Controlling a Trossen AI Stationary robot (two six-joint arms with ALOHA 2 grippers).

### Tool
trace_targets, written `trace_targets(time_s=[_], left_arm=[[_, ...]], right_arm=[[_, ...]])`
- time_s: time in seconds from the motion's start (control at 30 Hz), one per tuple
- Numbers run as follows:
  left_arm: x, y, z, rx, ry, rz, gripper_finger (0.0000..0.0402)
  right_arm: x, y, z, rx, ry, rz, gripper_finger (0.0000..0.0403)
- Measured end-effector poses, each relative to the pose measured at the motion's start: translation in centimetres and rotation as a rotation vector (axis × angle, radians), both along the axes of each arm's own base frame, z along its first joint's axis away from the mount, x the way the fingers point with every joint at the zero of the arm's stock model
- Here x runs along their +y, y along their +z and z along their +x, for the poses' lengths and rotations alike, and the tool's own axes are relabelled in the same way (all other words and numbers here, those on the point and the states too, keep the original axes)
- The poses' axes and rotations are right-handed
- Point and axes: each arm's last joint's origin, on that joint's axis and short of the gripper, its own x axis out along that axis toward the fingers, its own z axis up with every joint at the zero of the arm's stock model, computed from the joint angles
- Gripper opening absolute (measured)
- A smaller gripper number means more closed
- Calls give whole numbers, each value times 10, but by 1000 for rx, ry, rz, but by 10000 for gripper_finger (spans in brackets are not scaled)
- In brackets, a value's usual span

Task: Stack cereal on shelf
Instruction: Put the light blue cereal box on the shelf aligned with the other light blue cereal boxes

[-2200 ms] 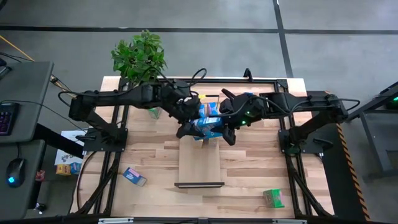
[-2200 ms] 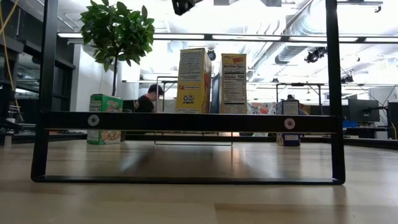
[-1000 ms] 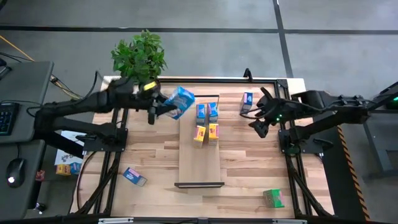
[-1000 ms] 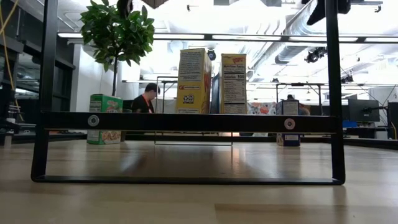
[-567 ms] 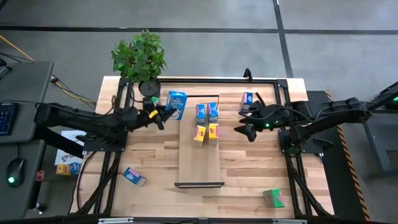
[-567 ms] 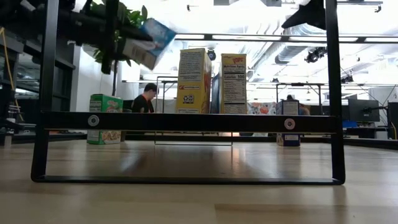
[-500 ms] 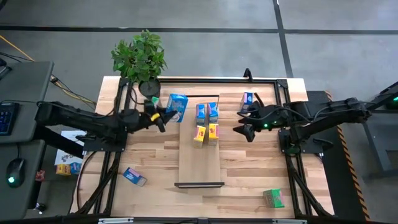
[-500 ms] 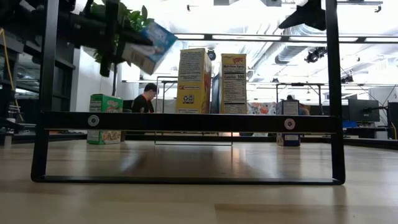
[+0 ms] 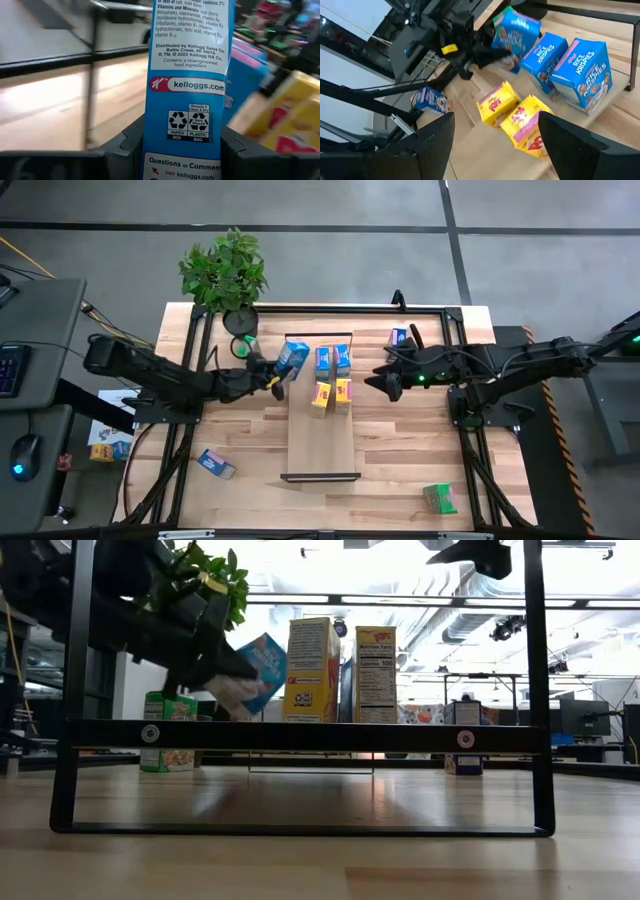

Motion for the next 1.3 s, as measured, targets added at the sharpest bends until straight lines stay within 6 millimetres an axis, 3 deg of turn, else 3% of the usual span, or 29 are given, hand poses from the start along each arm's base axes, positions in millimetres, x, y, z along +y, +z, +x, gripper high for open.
trace_targets(time_s=[0.23,0.53,0.87,1.3], left_arm=[[3,-12,12,16,-64,107,134],[10,-30,17,61,-32,95,134],[8,-33,19,79,-112,132,139],[6,-44,16,165,-152,71,204]], right_arm=[[0,1,0,-8,4,-7,280],[0,1,0,-9,6,-11,280],[0,1,0,-8,8,-16,280],[0,1,1,-3,26,-53,280]])
